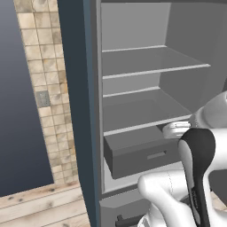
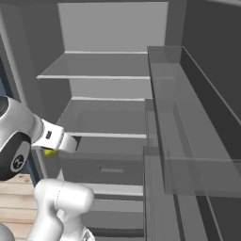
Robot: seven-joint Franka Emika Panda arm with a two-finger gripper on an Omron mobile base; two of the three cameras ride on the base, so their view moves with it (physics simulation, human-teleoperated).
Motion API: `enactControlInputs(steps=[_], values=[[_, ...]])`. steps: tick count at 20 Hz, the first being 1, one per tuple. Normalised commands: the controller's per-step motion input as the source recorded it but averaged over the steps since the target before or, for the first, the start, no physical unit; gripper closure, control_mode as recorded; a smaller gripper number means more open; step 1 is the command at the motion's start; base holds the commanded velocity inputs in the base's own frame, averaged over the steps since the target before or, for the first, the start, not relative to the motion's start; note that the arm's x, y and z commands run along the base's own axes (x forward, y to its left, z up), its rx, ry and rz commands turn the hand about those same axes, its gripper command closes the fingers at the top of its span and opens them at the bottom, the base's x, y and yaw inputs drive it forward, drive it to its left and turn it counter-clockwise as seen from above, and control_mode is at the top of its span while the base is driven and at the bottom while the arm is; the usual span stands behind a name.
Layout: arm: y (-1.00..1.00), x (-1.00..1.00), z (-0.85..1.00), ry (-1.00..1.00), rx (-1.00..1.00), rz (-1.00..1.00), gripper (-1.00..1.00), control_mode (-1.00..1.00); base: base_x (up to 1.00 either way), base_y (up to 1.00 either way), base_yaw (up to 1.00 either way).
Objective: Retrieve a lemon from the fridge and place it on the cutting board with the fish.
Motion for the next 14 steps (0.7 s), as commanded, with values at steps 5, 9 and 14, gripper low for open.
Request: enactControlInputs(steps=[5, 9, 14], values=[[0.0, -0.06, -0.01, 0.0, 0.0, 0.0, 1.0, 1.0, -0.4, 0.35, 0.0], [0.0, 0.0, 0.0, 0.0, 0.0, 0.0, 1.0, 1.0, -0.65, 0.6, 0.0], [0.0, 0.0, 0.0, 0.0, 0.0, 0.0, 1.0, 1.0, -0.71, 0.32, 0.02]])
